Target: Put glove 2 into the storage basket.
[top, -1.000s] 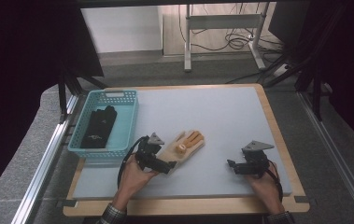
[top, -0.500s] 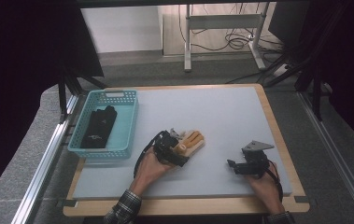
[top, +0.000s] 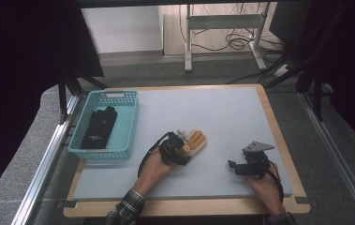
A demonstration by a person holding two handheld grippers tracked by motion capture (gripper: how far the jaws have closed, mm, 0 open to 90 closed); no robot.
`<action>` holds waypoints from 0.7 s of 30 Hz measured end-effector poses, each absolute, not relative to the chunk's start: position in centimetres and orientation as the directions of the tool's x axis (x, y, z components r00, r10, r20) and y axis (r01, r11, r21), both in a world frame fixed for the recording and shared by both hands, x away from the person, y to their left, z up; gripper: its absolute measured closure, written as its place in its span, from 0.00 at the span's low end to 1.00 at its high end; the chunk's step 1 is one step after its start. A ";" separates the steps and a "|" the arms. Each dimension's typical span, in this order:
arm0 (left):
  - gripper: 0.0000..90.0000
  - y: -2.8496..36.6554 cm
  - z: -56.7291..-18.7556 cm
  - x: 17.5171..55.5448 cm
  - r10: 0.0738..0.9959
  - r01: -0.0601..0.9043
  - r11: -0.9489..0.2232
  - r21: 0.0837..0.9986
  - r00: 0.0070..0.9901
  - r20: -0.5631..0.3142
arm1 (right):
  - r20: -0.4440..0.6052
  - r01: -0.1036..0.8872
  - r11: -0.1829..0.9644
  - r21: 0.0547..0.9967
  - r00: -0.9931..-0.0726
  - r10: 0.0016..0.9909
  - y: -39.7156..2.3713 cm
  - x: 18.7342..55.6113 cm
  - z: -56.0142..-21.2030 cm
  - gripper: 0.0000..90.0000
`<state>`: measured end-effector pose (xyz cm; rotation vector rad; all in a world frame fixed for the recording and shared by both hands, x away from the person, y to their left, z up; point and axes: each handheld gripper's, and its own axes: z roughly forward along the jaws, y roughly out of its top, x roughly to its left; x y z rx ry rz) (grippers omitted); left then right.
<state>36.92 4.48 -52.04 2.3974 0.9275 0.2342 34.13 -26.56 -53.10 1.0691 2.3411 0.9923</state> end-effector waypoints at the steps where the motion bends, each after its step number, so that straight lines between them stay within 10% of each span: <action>1: 0.48 4.5 -52.0 36.9 0.665 0.569 -0.607 0.555 0.745 -0.037 | -0.049 0.500 0.461 0.733 -0.638 0.769 -26.6 34.1 -53.1 0.22; 21: 0.66 5.9 -51.2 37.2 0.680 0.603 -0.533 0.593 0.723 -0.125 | -0.049 0.500 0.461 0.733 -0.638 0.769 -26.6 34.1 -53.1 0.22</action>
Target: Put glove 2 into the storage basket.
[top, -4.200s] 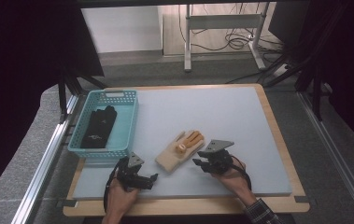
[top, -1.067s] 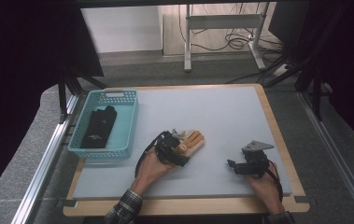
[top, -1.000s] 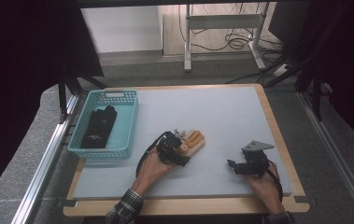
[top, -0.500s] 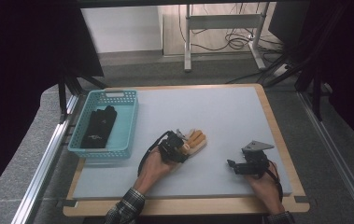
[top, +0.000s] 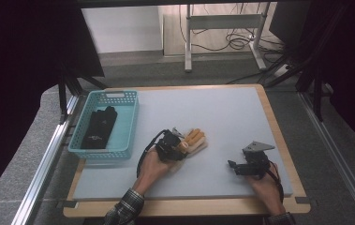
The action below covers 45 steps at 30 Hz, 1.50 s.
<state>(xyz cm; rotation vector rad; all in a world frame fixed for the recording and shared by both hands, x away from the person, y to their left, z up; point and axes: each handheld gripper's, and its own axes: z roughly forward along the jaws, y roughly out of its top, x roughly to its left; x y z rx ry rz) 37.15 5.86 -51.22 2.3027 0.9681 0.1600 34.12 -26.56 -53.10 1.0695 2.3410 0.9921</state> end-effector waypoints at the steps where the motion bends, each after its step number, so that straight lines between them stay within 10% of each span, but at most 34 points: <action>1: 0.66 5.9 -51.1 37.2 0.679 0.603 -0.530 0.596 0.723 -0.127 | -0.048 0.500 0.461 0.733 -0.637 0.769 -26.6 34.1 -53.1 0.22; 45: 0.65 20.2 -39.6 39.2 0.907 0.673 -0.317 0.669 0.421 0.007 | -0.048 0.500 0.460 0.734 -0.637 0.769 -26.6 34.1 -53.1 0.22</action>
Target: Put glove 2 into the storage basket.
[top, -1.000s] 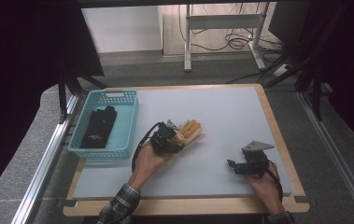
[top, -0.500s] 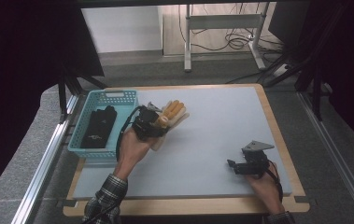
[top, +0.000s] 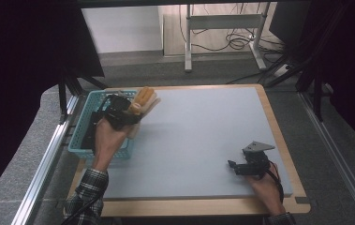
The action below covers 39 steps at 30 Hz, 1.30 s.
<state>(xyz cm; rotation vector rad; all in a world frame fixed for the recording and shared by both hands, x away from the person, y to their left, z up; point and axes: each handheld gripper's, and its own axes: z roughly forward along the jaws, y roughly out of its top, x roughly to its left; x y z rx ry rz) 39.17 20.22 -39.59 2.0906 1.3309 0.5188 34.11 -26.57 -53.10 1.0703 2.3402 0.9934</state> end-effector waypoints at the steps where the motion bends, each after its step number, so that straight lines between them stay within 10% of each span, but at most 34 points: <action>1: 0.65 21.3 -39.6 39.3 0.921 0.686 -0.296 0.664 0.389 0.009 | -0.048 0.500 0.460 0.734 -0.637 0.769 -26.6 34.1 -53.1 0.22; 14: 0.64 26.8 -42.9 41.4 0.979 0.792 -0.170 0.586 0.206 0.006 | -0.047 0.500 0.460 0.734 -0.637 0.769 -26.6 34.1 -53.1 0.22; 32: 0.62 25.4 -48.5 45.8 0.972 0.866 -0.207 0.456 0.236 -0.009 | -0.047 0.500 0.459 0.734 -0.637 0.769 -26.6 34.1 -53.1 0.22; 39: 0.28 25.7 -50.1 46.5 0.957 0.904 -0.254 0.345 0.286 -0.047 | -0.047 0.500 0.459 0.734 -0.637 0.769 -26.6 34.1 -53.1 0.22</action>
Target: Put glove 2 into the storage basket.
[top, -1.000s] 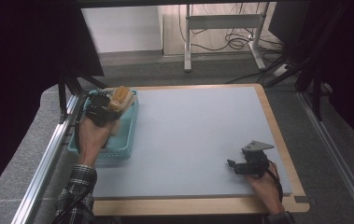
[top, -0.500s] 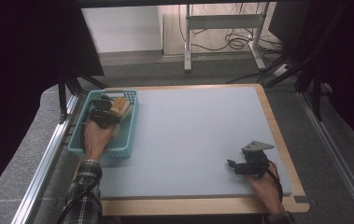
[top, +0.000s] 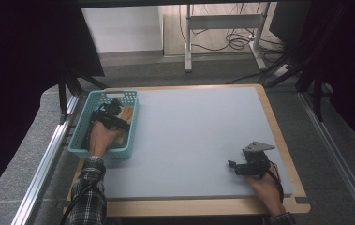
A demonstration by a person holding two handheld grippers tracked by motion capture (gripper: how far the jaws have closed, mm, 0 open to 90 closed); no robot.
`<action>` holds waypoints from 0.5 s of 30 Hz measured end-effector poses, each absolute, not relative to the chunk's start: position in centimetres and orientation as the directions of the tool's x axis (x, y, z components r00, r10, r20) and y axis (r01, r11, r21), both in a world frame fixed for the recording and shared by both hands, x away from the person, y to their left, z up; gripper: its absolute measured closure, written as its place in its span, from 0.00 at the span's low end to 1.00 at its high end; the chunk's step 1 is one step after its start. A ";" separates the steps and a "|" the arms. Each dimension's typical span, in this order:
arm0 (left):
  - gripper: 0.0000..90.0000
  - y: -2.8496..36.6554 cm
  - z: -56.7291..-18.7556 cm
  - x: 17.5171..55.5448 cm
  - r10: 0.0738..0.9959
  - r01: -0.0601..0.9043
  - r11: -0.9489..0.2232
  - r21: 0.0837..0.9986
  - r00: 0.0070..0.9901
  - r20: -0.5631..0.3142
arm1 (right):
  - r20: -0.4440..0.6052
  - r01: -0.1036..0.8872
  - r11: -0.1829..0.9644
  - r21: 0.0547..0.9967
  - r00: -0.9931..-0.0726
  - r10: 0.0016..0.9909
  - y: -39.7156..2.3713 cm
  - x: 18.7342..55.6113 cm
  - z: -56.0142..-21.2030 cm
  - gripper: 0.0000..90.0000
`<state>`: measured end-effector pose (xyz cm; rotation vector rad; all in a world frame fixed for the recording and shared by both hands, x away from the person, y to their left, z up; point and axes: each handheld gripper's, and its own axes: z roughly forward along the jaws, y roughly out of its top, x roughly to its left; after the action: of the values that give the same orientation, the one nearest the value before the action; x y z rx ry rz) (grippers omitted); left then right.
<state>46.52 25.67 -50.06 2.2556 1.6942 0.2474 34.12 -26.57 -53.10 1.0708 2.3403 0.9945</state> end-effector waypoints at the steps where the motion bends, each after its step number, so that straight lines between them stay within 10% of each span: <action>1: 0.28 25.7 -50.0 46.4 0.956 0.906 -0.251 0.341 0.287 -0.059 | -0.047 0.500 0.459 0.734 -0.637 0.769 -26.6 34.1 -53.1 0.22; 9: 0.14 26.4 -46.3 44.9 0.949 0.870 -0.239 0.431 0.304 -0.087 | -0.047 0.500 0.460 0.734 -0.637 0.769 -26.6 34.1 -53.1 0.21; 15: 0.61 27.4 -44.1 43.4 0.962 0.845 -0.218 0.489 0.270 -0.037 | -0.047 0.500 0.460 0.734 -0.637 0.769 -26.6 34.1 -53.1 0.22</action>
<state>43.44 27.37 -44.15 2.1326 1.6333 0.3848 34.12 -26.57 -53.10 1.0706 2.3406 0.9936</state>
